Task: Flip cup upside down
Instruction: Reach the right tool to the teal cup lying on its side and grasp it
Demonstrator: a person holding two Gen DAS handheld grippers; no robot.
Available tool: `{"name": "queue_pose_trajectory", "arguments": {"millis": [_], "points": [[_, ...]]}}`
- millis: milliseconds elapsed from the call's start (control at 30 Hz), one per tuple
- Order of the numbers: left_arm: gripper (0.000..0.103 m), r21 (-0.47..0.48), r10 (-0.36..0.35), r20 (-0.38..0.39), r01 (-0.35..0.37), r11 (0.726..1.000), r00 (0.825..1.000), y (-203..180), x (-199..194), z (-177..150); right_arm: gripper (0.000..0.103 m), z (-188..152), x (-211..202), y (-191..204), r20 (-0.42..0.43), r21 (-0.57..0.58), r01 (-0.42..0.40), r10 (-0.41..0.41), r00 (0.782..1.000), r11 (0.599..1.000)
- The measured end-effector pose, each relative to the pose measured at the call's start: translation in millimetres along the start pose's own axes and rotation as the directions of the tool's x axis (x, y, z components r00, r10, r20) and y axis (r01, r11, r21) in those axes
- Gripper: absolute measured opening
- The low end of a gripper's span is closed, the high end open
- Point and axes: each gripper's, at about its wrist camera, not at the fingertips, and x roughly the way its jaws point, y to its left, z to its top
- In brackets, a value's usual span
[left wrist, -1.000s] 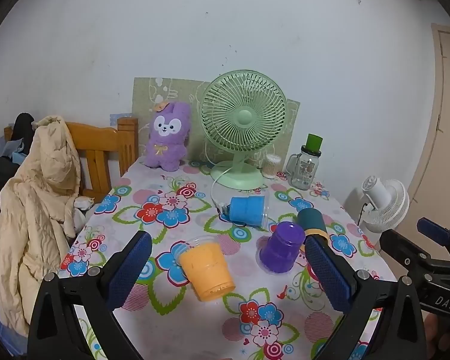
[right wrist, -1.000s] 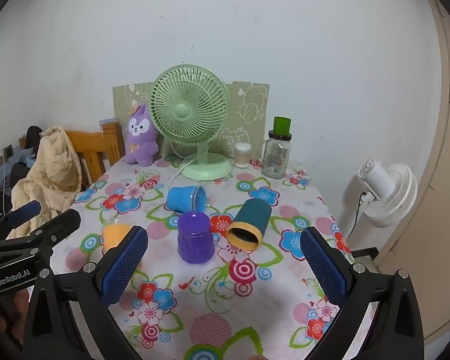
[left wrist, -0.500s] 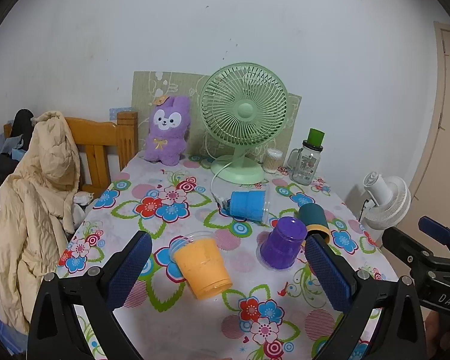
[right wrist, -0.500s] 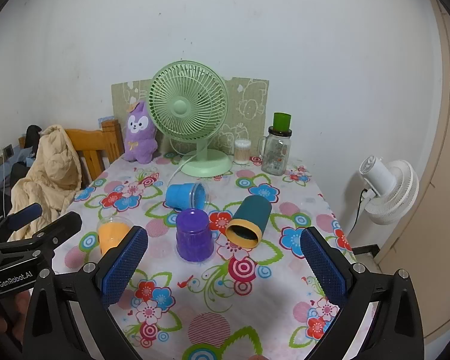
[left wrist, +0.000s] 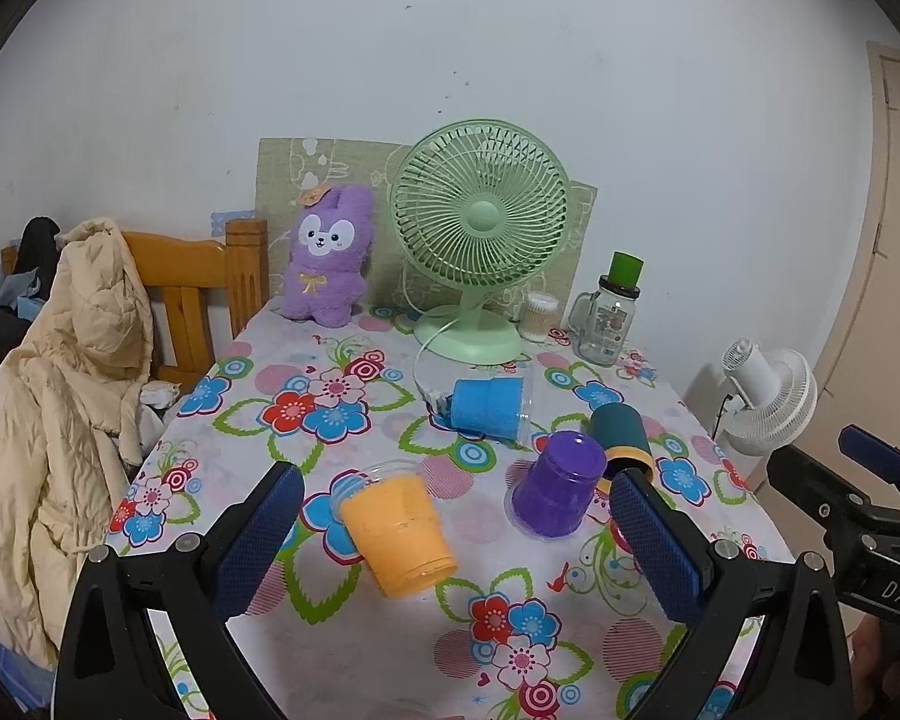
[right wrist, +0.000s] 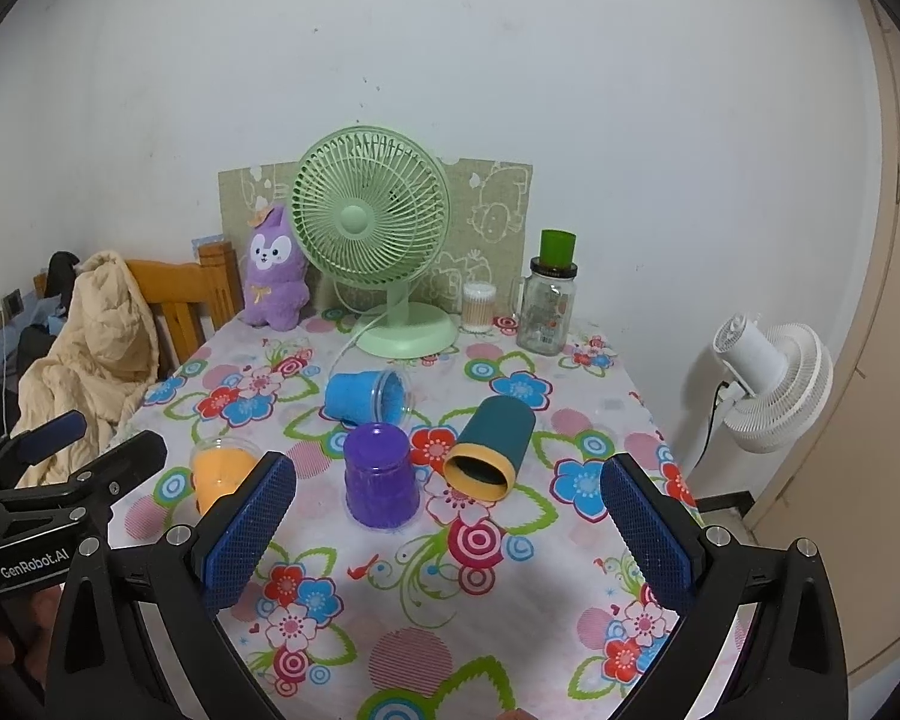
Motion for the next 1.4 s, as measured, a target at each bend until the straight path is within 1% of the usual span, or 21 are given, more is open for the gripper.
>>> {"name": "queue_pose_trajectory", "arguments": {"millis": [367,533,667,800,933,1000,1100,1200,1300,1367,1400], "points": [[0.103,0.002,-0.002,-0.017,0.002,1.000,1.000,-2.2,3.5,-2.1,0.103,-0.1,4.5,-3.9,-0.024,0.009,-0.001,0.002,1.000,1.000],[0.103,0.021,-0.003,-0.036,0.003,1.000,0.999,-8.0,14.3,-4.6,0.103,-1.8,15.2,-12.0,-0.048,0.029,0.001,0.000,0.999,1.000],[0.103,0.029,-0.018,-0.060,0.020,0.999,0.998,-12.8,27.3,-4.7,0.103,-1.8,26.4,-20.2,-0.073,0.052,-0.010,0.013,0.997,0.999],[0.103,0.064,-0.025,-0.092,0.031,0.997,0.995,-23.3,47.4,-1.3,0.103,2.1,46.7,-29.0,-0.113,0.076,-0.024,0.032,0.993,0.997],[0.103,0.096,-0.029,-0.117,0.040,0.995,0.993,-32.5,67.4,3.3,0.103,8.2,71.7,-38.2,-0.160,0.089,-0.015,0.029,0.987,0.996],[0.103,0.111,-0.044,-0.135,0.059,0.992,0.990,-37.4,77.5,6.8,0.103,12.0,84.8,-44.1,-0.178,0.102,-0.014,0.032,0.983,0.995],[0.103,0.144,-0.063,-0.168,0.088,0.986,0.984,-47.6,90.5,10.5,0.103,18.1,101.7,-50.7,-0.212,0.116,0.011,0.014,0.977,0.993],[0.103,0.176,-0.086,-0.179,0.118,0.977,0.980,-57.7,96.4,12.5,0.103,20.5,115.0,-52.6,-0.223,0.121,0.016,0.011,0.975,0.993],[0.103,0.221,-0.082,-0.179,0.121,0.968,0.980,-67.7,103.4,14.9,0.103,21.8,136.4,-59.7,-0.258,0.178,-0.001,0.047,0.965,0.984],[0.103,0.252,-0.080,-0.186,0.126,0.959,0.979,-75.3,110.4,15.9,0.103,22.5,153.9,-64.9,-0.286,0.219,-0.022,0.086,0.954,0.976],[0.103,0.264,-0.080,-0.189,0.129,0.956,0.979,-78.1,114.2,16.4,0.103,22.8,164.0,-66.6,-0.311,0.230,-0.020,0.093,0.946,0.973]]}}
